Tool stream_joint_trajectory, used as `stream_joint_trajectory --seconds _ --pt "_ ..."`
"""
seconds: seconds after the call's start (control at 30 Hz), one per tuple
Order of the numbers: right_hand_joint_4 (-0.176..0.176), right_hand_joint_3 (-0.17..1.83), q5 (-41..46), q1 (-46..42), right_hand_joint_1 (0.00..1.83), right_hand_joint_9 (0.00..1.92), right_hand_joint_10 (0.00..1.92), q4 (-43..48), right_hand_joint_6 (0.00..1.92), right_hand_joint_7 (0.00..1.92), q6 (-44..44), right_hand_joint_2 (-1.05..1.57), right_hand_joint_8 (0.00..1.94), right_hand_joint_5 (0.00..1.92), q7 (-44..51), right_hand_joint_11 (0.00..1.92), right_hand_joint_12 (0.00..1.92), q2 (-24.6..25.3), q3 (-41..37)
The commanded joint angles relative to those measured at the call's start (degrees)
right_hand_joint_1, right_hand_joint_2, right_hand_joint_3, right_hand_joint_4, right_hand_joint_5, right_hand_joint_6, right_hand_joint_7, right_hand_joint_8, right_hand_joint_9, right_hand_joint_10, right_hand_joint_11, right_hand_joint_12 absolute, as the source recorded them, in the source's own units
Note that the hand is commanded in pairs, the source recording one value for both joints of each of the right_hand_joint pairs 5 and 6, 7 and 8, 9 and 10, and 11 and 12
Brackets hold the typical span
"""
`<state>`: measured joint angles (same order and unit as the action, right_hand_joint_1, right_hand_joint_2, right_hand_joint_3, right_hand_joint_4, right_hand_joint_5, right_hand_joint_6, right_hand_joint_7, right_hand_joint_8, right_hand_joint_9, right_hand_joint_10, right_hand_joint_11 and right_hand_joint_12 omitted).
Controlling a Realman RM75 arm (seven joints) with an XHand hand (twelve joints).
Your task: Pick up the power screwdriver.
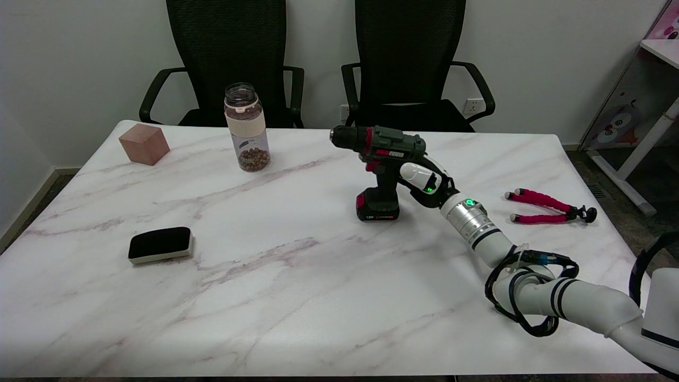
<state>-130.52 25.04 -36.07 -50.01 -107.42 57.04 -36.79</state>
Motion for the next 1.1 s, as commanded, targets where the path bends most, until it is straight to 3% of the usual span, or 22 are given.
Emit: stream_joint_trajectory --seconds 0.03,0.5,1.1 --pt "0.176 0.87 -0.4 1.7 0.91 0.27 0.27 0.9 0.37 0.37 1.2 -0.27 0.37 0.37 1.6 0.30 0.30 1.6 0.5" --pt "0.176 0.78 -0.4 2.6 0.93 0.25 0.25 1.0 0.40 0.40 2.1 -0.19 0.40 0.40 1.6 0.25 0.25 2.1 0.8" --pt "0.176 0.84 -0.4 2.8 0.94 0.24 0.24 0.6 0.41 0.41 2.1 -0.20 0.41 0.41 1.6 0.21 0.21 2.2 1.7"
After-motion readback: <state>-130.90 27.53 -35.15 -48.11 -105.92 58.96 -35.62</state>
